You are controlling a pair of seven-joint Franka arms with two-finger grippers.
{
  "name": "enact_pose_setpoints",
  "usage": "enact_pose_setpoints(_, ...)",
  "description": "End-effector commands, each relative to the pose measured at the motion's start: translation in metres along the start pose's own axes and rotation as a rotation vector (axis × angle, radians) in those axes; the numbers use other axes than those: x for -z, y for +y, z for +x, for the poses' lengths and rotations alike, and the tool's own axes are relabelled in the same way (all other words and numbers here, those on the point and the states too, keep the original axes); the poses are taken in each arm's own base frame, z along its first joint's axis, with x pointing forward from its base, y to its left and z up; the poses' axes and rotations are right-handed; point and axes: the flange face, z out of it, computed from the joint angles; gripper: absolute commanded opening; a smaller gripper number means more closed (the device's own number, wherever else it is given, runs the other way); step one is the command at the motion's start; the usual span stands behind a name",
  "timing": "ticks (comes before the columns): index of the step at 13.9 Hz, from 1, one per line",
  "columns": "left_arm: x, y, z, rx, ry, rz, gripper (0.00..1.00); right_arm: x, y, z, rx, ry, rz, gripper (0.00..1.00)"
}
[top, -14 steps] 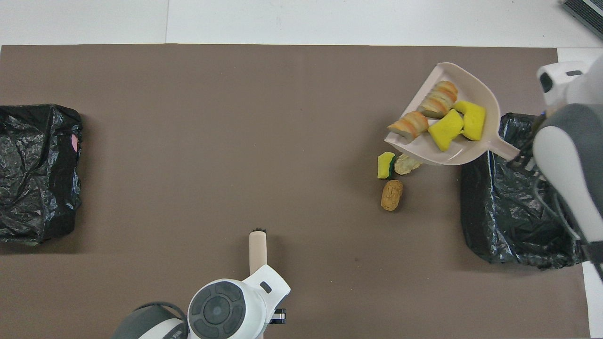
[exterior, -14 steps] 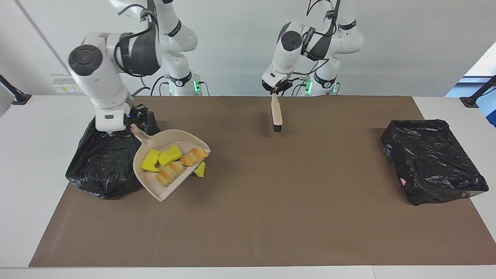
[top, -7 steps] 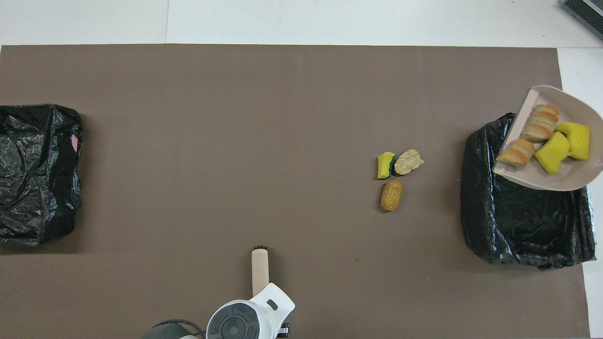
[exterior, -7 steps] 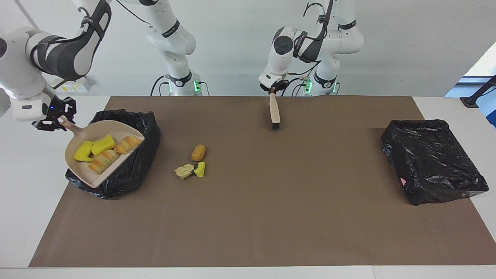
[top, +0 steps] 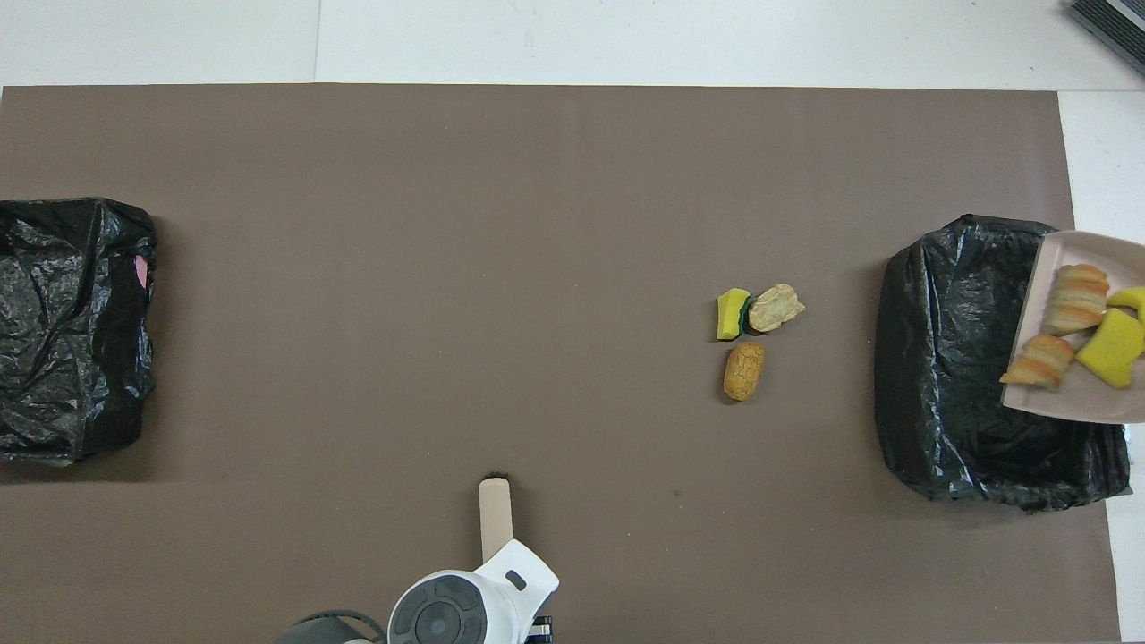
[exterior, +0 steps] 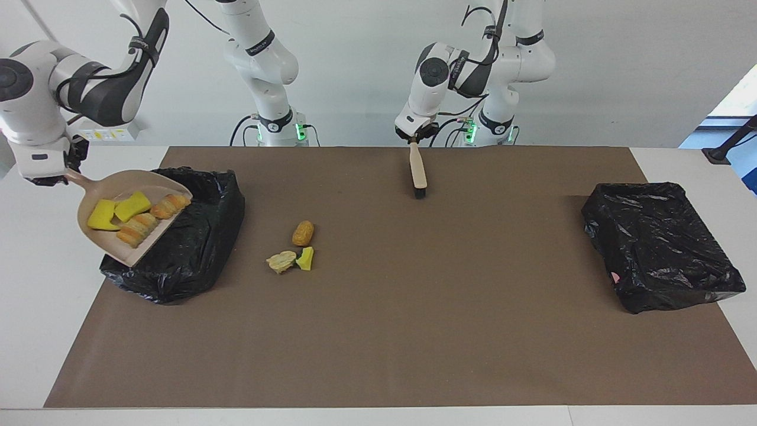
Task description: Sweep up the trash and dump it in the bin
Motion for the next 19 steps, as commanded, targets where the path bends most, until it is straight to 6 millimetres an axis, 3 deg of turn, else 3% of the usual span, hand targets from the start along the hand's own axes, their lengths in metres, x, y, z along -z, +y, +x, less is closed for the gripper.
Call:
enact_pose_setpoints(1,-0.007,0.003,-0.013,-0.008,0.019,-0.006,0.0,0.002,-0.021,0.001,0.116,-0.09,-0.038,0.0)
enact_pose_setpoints(4,-0.007,0.005,-0.016,-0.004,0.016,-0.026,0.0,0.007,-0.015,-0.001,0.176,-0.17,-0.083,0.0)
enact_pose_setpoints(7,-0.014,0.003,-0.016,0.002,0.005,-0.019,0.0,0.023,-0.01,0.02,0.222,-0.229,-0.121,0.0)
enact_pose_setpoints(9,-0.014,0.002,-0.013,0.006,-0.006,-0.024,0.31,0.024,-0.009,0.022,0.23,-0.256,-0.127,0.0)
enact_pose_setpoints(10,-0.015,0.001,-0.013,-0.003,-0.012,-0.024,0.4,0.026,-0.009,0.022,0.24,-0.27,-0.131,0.0)
enact_pose_setpoints(13,-0.01,0.005,-0.006,-0.084,-0.027,-0.042,0.95,0.039,-0.007,0.036,0.282,-0.329,-0.159,0.0)
enact_pose_setpoints(15,-0.007,0.007,0.0,-0.088,-0.026,-0.05,1.0,0.041,-0.008,0.035,0.257,-0.348,-0.162,0.0)
enact_pose_setpoints(17,0.025,0.004,0.019,-0.075,-0.001,-0.105,1.0,0.052,-0.007,0.05,0.284,-0.389,-0.187,0.0)
enact_pose_setpoints(19,0.048,-0.003,0.034,-0.104,0.055,-0.052,1.0,0.054,-0.008,0.053,0.292,-0.405,-0.191,0.0)
